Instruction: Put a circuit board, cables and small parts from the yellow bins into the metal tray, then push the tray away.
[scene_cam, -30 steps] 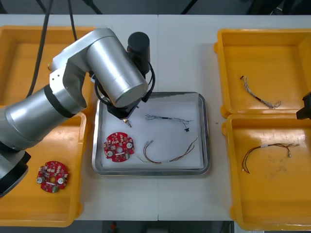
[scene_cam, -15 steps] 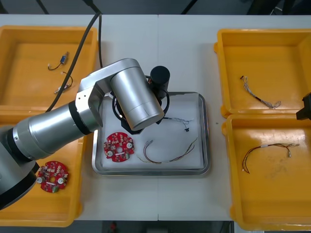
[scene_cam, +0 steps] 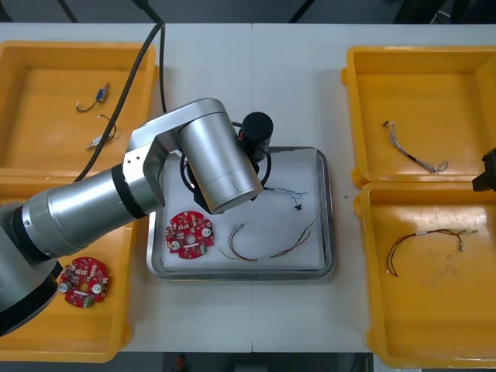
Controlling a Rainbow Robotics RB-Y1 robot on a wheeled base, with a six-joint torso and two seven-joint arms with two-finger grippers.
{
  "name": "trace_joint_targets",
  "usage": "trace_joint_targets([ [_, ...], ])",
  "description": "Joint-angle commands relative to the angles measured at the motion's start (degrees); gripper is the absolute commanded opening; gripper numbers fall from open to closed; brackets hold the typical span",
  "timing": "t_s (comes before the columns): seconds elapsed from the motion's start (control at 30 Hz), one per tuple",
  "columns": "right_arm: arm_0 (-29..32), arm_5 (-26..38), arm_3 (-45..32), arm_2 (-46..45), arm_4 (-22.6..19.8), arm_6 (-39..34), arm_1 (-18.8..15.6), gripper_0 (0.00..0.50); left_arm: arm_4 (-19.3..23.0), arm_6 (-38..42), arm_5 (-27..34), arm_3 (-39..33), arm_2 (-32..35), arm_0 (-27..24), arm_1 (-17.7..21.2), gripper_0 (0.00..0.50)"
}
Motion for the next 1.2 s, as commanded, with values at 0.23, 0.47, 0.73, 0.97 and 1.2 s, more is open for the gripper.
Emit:
trace_joint_targets([
  [0.23, 0.6, 0.2, -1.6, -1.8, -0.4, -0.7, -2.3, 0.500, 12.5, -6.6, 8.0, -10.3, 5.7, -6.7, 8.0, 0.500],
  [0.47, 0.6, 0.2, -1.6, -1.8, -0.4, -0.7, -2.3, 0.500, 28.6, -8.0, 14.0, -19.3, 13.3, -12.2, 21.6, 0.500],
  [0.73, 0.1, 0.2, -1.4, -0.8, -1.0, -0.5, -3.5, 0.500, 41.3, -22.3, 15.1, -22.0, 19.2, -12.3, 35.8, 0.500],
  [0.97, -2.5, 0.2, -1.3, 2.3, -3.3, 0.0, -4.8, 0.500, 47.1, -35.7, 12.7, -21.5, 19.8, -10.4, 44.5, 0.500],
  [1.2, -4.1, 0.2, -4.5, 6.3, -4.1, 0.7, -4.8, 0.500, 47.1, -46.1, 9.4, -21.2, 21.0, -5.0, 49.6, 0.500],
])
